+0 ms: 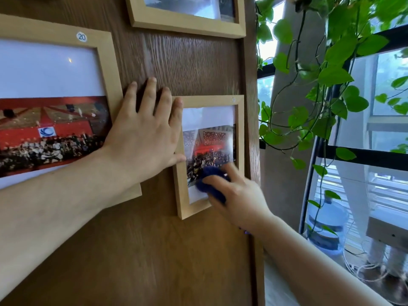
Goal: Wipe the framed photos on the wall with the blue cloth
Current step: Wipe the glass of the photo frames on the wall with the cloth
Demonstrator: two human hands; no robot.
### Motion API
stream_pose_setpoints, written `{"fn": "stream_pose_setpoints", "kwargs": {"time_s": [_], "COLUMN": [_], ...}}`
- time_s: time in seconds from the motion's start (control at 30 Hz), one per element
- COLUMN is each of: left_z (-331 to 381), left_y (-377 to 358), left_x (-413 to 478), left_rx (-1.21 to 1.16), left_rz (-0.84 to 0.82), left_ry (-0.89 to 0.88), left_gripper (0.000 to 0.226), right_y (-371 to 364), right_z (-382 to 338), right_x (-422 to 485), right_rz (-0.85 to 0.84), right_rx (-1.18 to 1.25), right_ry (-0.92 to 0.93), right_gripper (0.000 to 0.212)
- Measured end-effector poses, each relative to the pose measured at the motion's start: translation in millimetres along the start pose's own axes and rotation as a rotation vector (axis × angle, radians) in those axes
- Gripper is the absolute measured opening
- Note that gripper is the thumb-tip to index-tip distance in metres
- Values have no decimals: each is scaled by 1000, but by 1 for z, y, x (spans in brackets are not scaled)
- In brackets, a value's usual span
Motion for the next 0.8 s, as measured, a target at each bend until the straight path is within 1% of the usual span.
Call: {"fn": "stream_pose_setpoints", "kwargs": {"time_s": [0.07, 0.13, 0.3, 0.47, 0.57, 0.67, 0.8], "left_z": [0, 0, 1, 1, -3, -10, -25], "left_y": [1, 1, 2, 4, 6, 8, 18], "left_x": [0, 0, 2, 2, 1, 0, 9], "left_rx": [3, 1, 3, -8, -37, -88, -118], "left_rz": [4, 0, -13, -18, -12, 26, 163], "left_ry": [1, 1, 3, 16, 24, 10, -38], "left_gripper": [110, 110, 110, 110, 109, 103, 91], "right_y": [-3, -4, 1, 8, 21, 45, 78], "right_z": [-11, -9, 19, 40, 44, 43, 42], "right_x": [-1, -2, -14, -19, -15, 10, 66], "right_rz": [-65, -113, -146, -151, -83, 41, 192], "right_rx": [39, 63, -22, -149, -153, -156, -199], "right_ry": [103, 120, 50, -84, -93, -22, 81], "right_gripper": [32, 33, 30, 23, 26, 31, 30]}}
Point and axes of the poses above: each hand's wrist, its own x-axis towards the middle knuckle, its own y-axis out of the back of the hand, z = x × y, the point moved 2 cm from there along x, towards the middle knuckle, and after that the axes turned 11 degrees about y, right-handed, at the moved point
